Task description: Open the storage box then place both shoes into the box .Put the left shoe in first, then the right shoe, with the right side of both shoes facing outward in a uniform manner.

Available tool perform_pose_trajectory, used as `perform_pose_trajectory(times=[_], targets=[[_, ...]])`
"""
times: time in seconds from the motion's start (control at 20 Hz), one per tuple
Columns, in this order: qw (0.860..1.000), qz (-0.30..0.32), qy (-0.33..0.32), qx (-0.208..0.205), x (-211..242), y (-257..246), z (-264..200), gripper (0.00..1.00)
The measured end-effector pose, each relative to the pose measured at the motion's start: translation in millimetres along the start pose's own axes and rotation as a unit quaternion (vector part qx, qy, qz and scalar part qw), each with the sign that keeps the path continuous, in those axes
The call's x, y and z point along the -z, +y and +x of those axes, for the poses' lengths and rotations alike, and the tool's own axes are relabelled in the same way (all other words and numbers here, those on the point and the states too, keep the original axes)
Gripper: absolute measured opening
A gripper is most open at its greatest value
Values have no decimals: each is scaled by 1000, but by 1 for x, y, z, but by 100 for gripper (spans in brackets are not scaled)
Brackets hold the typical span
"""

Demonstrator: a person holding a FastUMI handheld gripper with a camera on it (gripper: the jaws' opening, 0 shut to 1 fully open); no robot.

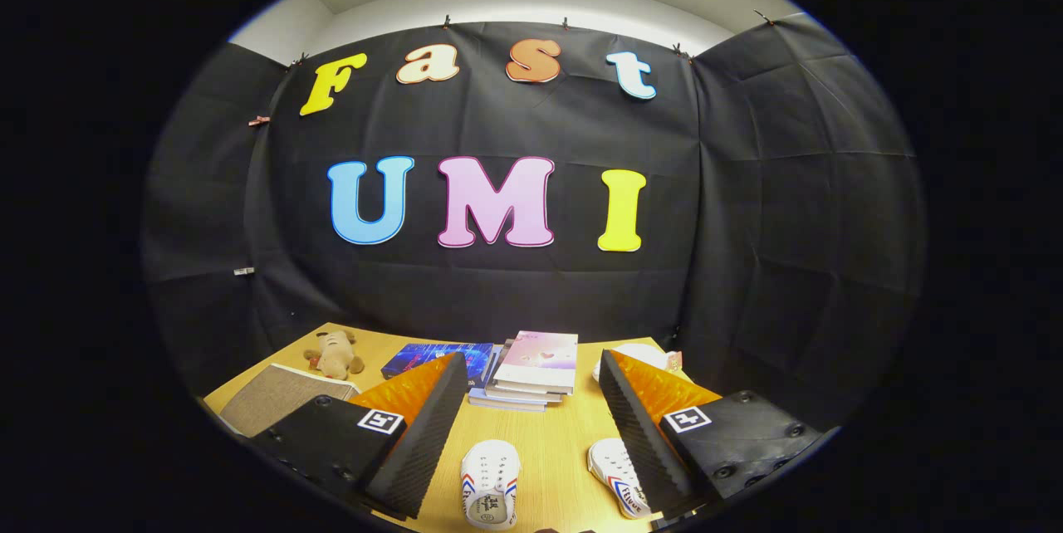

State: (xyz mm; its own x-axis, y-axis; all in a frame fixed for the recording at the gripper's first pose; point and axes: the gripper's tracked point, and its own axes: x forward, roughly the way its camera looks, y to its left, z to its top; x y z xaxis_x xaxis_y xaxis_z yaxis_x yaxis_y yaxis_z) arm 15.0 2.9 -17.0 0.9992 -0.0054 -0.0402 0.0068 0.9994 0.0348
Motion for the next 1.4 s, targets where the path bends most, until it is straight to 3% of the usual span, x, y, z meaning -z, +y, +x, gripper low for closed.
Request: perform_pose_trajectory(times=[0.75,0.9,1.05,1.4], targets=[[996,25,69,-55,35,28,30,98],[991,37,98,-87,53,42,34,98],[973,80,147,-160,77,75,26,99],[924,126,248,-263,134,127,1,99]])
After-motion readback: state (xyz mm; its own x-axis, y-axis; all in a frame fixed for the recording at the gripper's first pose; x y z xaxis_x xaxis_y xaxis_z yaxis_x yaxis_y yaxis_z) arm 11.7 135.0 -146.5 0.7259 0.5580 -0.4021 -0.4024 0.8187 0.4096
